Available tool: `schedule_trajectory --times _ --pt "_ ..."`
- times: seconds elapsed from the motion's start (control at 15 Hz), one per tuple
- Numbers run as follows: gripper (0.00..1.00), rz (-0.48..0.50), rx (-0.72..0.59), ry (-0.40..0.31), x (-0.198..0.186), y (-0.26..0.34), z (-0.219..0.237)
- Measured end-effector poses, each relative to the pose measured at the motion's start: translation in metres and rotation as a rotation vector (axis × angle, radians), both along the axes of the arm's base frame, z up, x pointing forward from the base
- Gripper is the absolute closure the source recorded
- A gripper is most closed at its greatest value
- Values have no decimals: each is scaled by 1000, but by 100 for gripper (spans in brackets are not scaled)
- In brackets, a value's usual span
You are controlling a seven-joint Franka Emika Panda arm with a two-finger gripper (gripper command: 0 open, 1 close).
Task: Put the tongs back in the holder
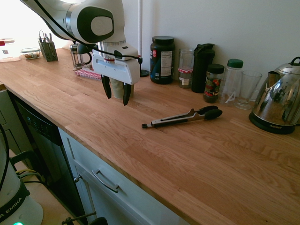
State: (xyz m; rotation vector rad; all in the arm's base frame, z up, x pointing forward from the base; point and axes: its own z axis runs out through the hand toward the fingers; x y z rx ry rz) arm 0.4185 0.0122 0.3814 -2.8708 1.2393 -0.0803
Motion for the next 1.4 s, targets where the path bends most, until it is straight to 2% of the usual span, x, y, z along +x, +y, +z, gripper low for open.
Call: schedule_trajectory --times 0.13,0.27,0.53,0.73,1.07,1.4 --pt "0 -6 8 8 1 0 -3" --pt "0 -34 10 -14 11 -8 9" --pt "0 -207 26 -78 43 -82 74" --pt "0 -312 28 -88 82 -142 89" --pt "0 -382 17 -58 139 -190 50" --pt "0 -412 13 -33 153 -205 -1"
